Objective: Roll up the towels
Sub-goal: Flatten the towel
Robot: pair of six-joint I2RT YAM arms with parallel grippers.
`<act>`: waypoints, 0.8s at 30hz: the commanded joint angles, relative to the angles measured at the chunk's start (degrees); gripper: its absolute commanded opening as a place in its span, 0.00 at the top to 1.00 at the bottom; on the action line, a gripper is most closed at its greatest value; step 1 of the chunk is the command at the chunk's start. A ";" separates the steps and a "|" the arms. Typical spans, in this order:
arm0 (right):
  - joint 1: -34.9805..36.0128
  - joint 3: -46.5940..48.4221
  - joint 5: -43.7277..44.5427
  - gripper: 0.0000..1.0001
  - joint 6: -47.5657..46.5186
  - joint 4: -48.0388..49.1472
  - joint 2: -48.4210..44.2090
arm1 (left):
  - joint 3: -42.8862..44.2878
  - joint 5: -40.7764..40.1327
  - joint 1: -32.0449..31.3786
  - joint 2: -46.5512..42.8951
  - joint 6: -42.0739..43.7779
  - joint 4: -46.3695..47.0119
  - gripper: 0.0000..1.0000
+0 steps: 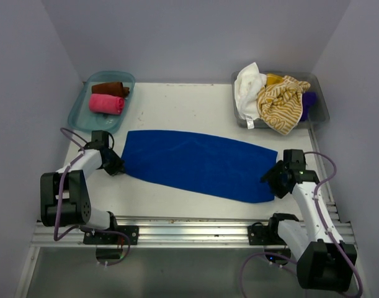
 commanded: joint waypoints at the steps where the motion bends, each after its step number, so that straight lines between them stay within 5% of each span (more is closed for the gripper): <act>1: -0.21 -1.70 3.88 0.42 2.40 0.25 1.18 | 1.80 0.07 0.16 0.52 1.00 2.35 1.00; 24: -0.21 -1.44 6.98 0.40 8.03 -12.93 -4.88 | 7.25 3.59 0.24 0.69 4.43 -0.47 1.00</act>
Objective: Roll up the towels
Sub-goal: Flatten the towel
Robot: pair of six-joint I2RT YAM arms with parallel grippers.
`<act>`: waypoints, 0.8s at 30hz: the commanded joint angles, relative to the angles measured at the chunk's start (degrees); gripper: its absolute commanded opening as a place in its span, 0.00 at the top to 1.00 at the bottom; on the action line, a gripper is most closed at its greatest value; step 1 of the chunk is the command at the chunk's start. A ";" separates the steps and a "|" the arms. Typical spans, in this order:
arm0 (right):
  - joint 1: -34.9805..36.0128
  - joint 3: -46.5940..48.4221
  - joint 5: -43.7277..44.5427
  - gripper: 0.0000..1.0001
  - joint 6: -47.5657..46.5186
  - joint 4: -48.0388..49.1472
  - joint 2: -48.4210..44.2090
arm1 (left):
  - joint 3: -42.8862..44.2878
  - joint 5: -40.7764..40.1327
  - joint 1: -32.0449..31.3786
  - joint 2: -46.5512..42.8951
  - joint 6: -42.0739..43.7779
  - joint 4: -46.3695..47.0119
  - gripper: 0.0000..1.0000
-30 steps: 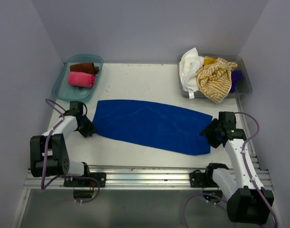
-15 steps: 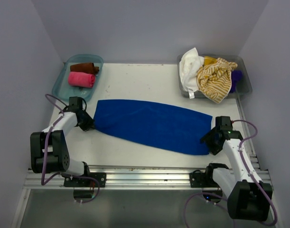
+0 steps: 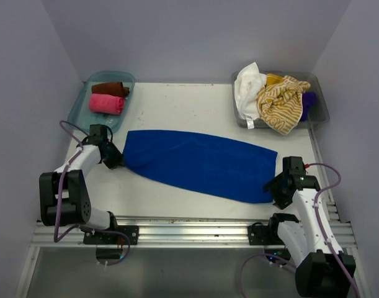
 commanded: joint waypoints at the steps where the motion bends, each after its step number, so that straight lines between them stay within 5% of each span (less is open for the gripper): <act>1: -0.21 0.94 1.29 0.39 1.28 -3.86 -0.23 | 2.97 1.45 0.24 0.49 1.30 0.21 1.00; 6: -0.21 -2.04 -2.12 0.38 2.33 0.59 0.21 | 2.80 1.62 0.24 0.49 1.13 0.39 1.00; 13: -0.21 -6.71 -3.63 0.49 1.54 12.39 4.86 | 2.53 1.54 0.24 -0.39 1.13 -0.05 1.00; 17: -0.21 -6.88 -3.19 0.73 1.71 14.24 5.05 | 3.32 1.19 0.24 -0.56 1.13 -0.84 1.00; 19: -0.21 -6.10 -2.49 0.98 1.63 14.59 4.87 | 4.02 1.36 0.24 -1.00 1.13 -1.63 1.00; 24: -0.21 3.19 -0.82 1.00 0.57 12.31 2.15 | 10.24 4.15 0.24 -2.41 2.79 -5.67 1.00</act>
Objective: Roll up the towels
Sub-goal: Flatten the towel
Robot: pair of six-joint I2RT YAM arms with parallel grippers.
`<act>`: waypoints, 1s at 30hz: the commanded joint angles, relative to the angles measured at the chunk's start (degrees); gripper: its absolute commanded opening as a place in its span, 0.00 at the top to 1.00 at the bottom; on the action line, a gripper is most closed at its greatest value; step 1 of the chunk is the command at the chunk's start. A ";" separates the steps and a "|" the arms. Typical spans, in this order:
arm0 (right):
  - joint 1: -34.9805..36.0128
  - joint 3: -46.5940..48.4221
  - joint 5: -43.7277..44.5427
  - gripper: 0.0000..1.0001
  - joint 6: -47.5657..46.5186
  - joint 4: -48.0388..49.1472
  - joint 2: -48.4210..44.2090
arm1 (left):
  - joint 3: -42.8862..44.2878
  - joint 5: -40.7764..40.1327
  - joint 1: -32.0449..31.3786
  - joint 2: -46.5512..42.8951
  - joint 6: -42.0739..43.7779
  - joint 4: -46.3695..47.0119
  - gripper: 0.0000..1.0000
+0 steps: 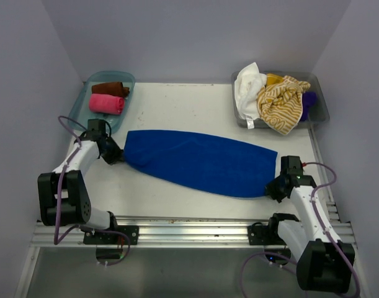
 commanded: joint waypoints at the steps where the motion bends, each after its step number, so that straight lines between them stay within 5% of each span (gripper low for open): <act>1: -0.15 10.01 2.50 1.00 -1.00 1.69 -2.44 | 9.20 4.53 0.24 -2.85 3.32 -3.53 1.00; 12: -0.23 43.49 10.33 1.00 -10.58 -7.36 -3.23 | 30.23 4.56 0.24 -11.54 4.91 -11.81 1.00; 30: 0.38 61.27 13.67 1.00 -16.57 -20.55 -17.46 | 34.90 0.26 0.42 -37.02 6.93 -12.95 1.00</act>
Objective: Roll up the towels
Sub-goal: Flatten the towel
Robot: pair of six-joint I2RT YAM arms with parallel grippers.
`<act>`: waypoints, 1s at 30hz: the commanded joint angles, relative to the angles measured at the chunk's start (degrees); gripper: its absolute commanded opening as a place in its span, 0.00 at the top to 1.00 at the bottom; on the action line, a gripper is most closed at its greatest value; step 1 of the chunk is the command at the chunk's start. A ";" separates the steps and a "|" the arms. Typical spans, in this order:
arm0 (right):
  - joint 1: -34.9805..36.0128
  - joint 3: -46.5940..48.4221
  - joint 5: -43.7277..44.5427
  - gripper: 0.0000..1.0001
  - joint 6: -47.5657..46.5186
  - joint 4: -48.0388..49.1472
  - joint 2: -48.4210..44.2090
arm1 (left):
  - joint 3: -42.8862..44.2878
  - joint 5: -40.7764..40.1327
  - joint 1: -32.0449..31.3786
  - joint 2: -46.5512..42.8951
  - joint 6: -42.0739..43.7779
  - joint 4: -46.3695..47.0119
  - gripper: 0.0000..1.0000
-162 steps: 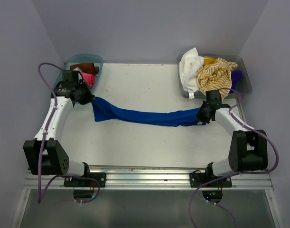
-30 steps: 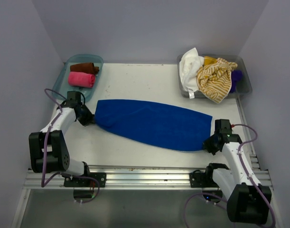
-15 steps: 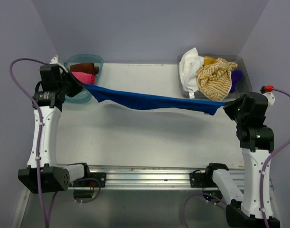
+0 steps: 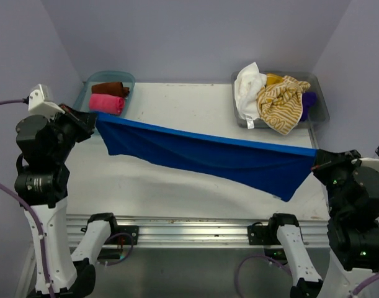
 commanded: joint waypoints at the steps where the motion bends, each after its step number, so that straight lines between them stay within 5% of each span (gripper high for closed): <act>1: 0.16 2.24 2.26 1.00 -1.02 -3.99 -2.83 | 2.40 -3.60 0.42 -5.47 2.91 -0.45 1.00; 10: 0.25 11.56 4.46 1.00 -1.20 -11.55 -6.00 | 6.27 -14.50 -3.80 -12.07 3.09 -4.67 1.00; 16: 0.25 5.77 4.11 1.00 -0.67 -10.41 -6.61 | 3.55 -16.17 -4.15 -14.09 2.65 -3.45 1.00; 23: 0.25 -18.53 3.49 1.00 0.12 7.12 -4.43 | -17.79 -12.14 -4.24 -11.82 0.89 9.28 1.00; 30: 0.25 -33.17 1.12 1.00 2.93 28.77 16.30 | -25.98 -12.21 -4.24 11.43 -1.74 19.93 1.00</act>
